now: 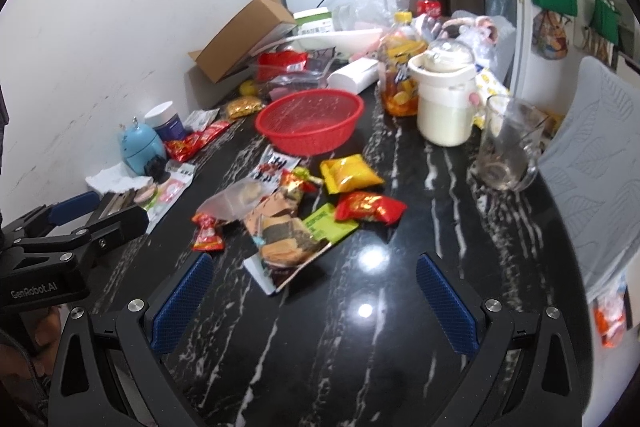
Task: Organize snacks
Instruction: 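Grasp the brown wafer snack bar with the right gripper while the left gripper approaches the clear plastic bag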
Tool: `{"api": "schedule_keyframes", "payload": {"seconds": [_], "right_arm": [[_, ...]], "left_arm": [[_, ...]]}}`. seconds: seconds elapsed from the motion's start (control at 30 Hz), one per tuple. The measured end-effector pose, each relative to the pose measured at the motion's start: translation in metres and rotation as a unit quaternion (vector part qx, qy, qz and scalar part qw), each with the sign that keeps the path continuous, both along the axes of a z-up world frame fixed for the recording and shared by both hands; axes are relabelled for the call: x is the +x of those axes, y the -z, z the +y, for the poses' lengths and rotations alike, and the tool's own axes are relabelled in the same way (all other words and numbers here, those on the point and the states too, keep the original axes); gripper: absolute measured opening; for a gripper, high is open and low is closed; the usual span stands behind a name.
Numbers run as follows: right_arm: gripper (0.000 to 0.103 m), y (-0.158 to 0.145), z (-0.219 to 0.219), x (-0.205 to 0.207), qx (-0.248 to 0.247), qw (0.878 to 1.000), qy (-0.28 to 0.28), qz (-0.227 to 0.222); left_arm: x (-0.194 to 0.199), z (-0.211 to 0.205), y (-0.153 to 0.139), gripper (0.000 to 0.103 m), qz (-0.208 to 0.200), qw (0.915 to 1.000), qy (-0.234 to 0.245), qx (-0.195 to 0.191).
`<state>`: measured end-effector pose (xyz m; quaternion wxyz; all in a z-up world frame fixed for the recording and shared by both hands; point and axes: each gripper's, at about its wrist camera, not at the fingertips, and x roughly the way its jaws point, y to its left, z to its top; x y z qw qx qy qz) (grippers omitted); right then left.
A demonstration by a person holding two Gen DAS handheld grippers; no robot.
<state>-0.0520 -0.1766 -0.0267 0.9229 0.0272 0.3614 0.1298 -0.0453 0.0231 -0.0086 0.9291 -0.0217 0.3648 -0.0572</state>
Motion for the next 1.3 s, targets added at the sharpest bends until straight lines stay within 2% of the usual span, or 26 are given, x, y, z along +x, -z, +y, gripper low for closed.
{"api": "schedule_keyframes", "payload": {"seconds": [0.4,0.7,0.83,0.97,1.2,1.3], "right_arm": [[0.102,0.032,0.02,0.019,0.006,0.999,-0.03,0.03],[0.097,0.058,0.033,0.049,0.004,0.997,-0.047,0.059],[0.093,0.067,0.04,0.064,-0.004,0.996,-0.057,0.068],[0.089,0.076,0.051,0.079,-0.024,0.994,-0.073,0.072],[0.078,0.086,0.061,0.098,-0.035,0.991,-0.097,0.087],[0.069,0.089,0.064,0.101,-0.039,0.989,-0.106,0.091]], "left_arm": [[0.014,0.024,0.039,0.103,0.043,0.9988,-0.013,-0.02],[0.03,0.039,0.069,0.103,0.077,0.9964,-0.022,-0.03],[0.038,0.044,0.08,0.103,0.089,0.9953,-0.028,-0.027],[0.045,0.047,0.083,0.103,0.084,0.9957,-0.036,-0.01],[0.061,0.051,0.079,0.103,0.079,0.996,-0.032,-0.026],[0.066,0.05,0.075,0.103,0.073,0.9965,-0.026,-0.03]]}}
